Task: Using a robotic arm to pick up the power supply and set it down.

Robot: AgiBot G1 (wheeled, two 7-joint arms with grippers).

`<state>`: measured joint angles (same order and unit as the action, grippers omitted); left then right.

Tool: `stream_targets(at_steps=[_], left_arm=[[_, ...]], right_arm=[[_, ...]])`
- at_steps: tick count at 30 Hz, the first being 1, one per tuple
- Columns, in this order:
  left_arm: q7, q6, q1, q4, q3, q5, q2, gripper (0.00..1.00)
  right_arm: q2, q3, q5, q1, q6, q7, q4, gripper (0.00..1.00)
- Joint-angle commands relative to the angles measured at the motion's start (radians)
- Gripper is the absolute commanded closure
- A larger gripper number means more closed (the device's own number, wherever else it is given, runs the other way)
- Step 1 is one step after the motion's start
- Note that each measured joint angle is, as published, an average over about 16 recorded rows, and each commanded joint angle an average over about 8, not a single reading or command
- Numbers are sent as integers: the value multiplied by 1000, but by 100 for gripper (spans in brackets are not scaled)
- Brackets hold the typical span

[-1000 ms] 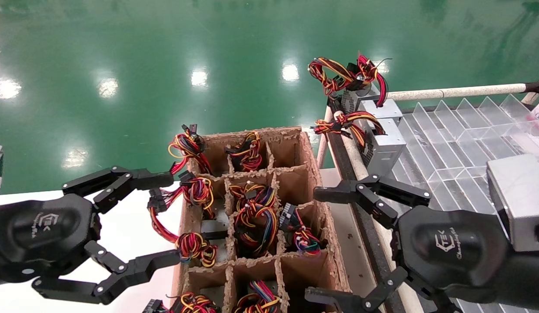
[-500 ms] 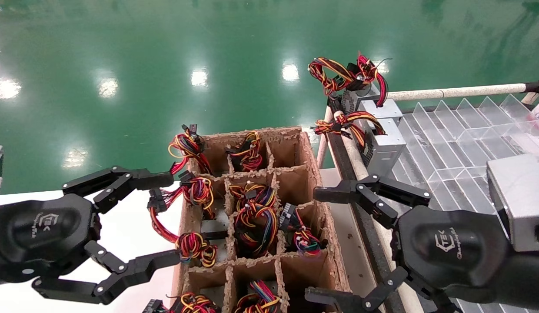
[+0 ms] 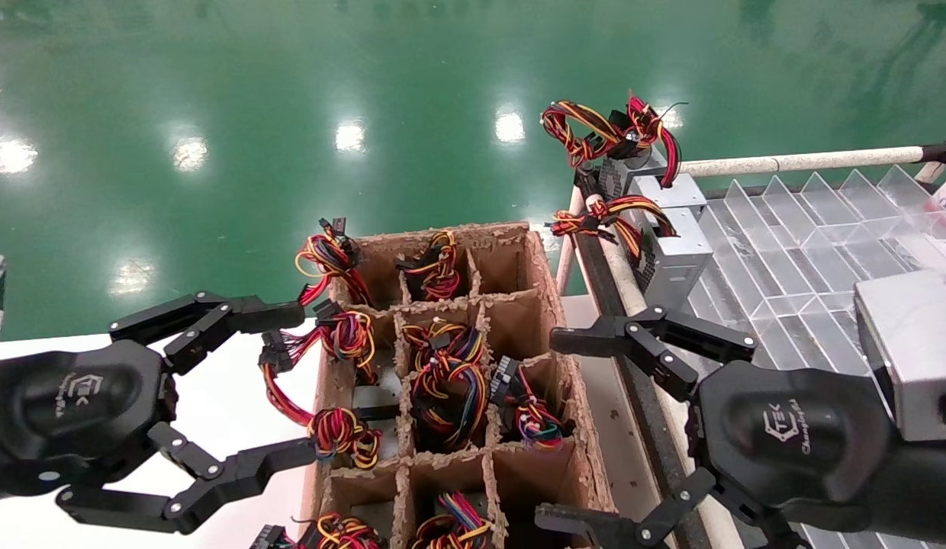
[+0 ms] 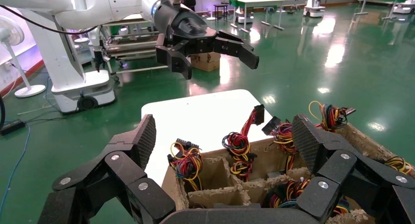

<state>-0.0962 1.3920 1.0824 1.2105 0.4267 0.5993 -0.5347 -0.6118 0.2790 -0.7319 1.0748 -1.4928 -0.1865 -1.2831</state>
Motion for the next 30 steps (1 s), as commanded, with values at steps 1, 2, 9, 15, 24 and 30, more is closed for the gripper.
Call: stream_targets(at_steps=[1,2,9,15,24,30], left_arm=[[0,0,0,0,0,0,0,0],[0,0,0,0,0,0,0,0],[0,0,0,0,0,0,0,0],[0,0,0,0,0,0,0,0],[0,0,0,0,0,0,0,0],[0,0,0,0,0,0,0,0]], right_arm=[[0,0,0,0,0,0,0,0],[0,0,0,0,0,0,0,0],[0,0,0,0,0,0,0,0],[0,0,0,0,0,0,0,0],[0,0,0,0,0,0,0,0],[0,0,0,0,0,0,0,0]])
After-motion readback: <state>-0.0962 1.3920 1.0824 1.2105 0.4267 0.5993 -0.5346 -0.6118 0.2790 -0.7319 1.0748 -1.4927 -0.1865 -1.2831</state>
